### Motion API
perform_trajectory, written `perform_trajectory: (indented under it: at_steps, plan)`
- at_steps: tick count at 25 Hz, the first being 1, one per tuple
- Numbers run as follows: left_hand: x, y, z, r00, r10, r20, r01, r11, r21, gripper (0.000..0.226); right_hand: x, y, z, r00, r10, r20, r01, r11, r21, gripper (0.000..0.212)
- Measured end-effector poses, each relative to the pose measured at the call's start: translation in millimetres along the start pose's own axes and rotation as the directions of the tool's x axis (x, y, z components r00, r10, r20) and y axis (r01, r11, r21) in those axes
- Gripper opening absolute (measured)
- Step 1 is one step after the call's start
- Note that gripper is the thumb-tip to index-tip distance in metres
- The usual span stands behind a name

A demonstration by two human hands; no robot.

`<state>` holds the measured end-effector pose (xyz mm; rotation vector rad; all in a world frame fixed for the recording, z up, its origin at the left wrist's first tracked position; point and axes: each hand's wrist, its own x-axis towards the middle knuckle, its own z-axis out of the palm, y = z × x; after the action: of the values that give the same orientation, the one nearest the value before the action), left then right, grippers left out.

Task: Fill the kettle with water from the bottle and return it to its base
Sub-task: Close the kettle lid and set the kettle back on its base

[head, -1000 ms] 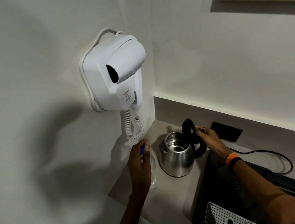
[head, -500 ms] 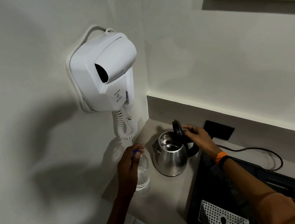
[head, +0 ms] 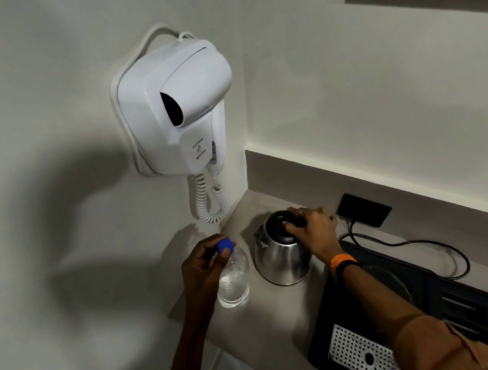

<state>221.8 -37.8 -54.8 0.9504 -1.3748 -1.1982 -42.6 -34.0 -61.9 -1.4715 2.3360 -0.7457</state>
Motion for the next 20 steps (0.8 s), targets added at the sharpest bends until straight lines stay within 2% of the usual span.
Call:
perform_trajectory:
  at_steps: [5,9,11,13,15,17,19,20]
  plan:
    - [-1.4,4.9,3.3,0.998,0.049,0.027,-0.053,0.982,0.182,0.024,-6.8,-3.9,3.5,0.998,-0.047,-0.045,0.042,0.995,-0.091,0.031]
    - [-5.8,5.2,2.4,0.998,0.058,0.029,-0.061,0.989,0.134,0.029,-16.5,-5.2,3.3,0.996,-0.090,-0.019,0.086,0.984,-0.159,0.043]
    - [-8.4,6.3,1.5,1.000,0.026,-0.008,-0.025,0.998,0.057,0.031,-14.0,-0.7,-3.4,0.997,-0.064,0.035,0.066,0.995,-0.072,0.047]
    - [-9.7,14.9,3.9,0.999,0.010,-0.046,-0.009,1.000,0.023,0.031,-9.2,8.5,-19.2,0.995,-0.024,0.098,0.012,0.992,0.124,0.041]
    - [-13.0,26.9,9.0,0.985,0.136,-0.108,-0.121,0.984,0.130,0.034,-5.3,21.8,-37.3,0.990,-0.033,0.139,-0.001,0.971,0.237,0.044]
    - [-20.9,40.8,20.5,0.920,0.367,-0.140,-0.317,0.904,0.288,0.043,-5.4,32.1,-47.7,0.982,-0.067,0.174,0.043,0.989,0.139,0.058]
    - [-31.9,45.0,44.5,0.853,0.522,-0.019,-0.488,0.810,0.324,0.038,-4.7,36.1,-48.6,0.976,-0.095,0.197,0.095,0.995,0.012,0.054]
    - [-37.7,42.7,60.4,0.851,0.521,0.067,-0.515,0.802,0.303,0.035,-4.3,37.4,-47.3,0.975,-0.104,0.197,0.109,0.994,-0.013,0.046]
